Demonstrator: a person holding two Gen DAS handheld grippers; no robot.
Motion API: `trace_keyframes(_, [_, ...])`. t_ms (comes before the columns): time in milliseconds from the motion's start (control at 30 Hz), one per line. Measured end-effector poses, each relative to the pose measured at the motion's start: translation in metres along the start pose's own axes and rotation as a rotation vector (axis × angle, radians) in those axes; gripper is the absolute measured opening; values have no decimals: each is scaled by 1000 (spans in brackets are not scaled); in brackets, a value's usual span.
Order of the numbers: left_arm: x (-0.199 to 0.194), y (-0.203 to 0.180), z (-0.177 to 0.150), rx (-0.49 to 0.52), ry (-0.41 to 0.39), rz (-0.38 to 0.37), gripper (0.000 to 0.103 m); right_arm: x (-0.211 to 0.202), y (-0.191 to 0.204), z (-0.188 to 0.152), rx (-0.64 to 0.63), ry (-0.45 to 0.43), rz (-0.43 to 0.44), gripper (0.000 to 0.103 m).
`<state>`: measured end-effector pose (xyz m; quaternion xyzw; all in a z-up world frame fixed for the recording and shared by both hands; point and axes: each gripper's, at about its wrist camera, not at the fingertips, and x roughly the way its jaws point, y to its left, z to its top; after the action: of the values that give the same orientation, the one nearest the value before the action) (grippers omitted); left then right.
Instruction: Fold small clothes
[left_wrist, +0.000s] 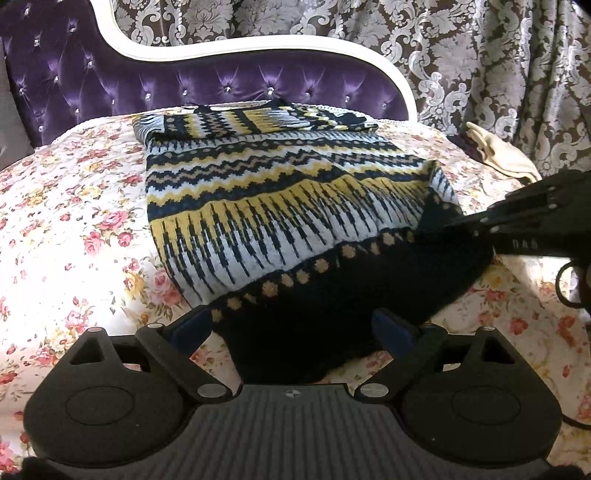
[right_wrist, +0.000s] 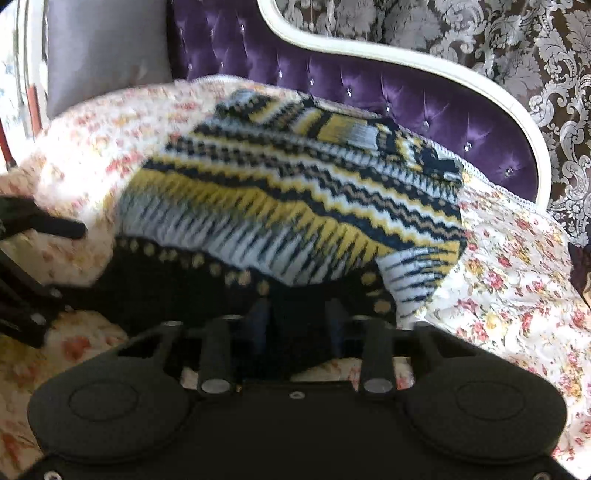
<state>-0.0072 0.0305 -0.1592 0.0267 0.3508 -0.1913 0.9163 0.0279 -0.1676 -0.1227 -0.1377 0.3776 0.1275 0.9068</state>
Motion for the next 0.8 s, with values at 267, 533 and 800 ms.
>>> trace_keyframes(267, [-4, -4, 3, 27, -24, -9, 94, -25, -68, 22, 343, -153, 107, 4])
trace_keyframes(533, [-1, -2, 5, 40, -24, -2, 94, -21, -103, 48, 368, -158, 113, 23])
trace_keyframes(800, [-1, 3, 4, 17, -23, -8, 94, 0, -10, 24, 50, -18, 121, 71])
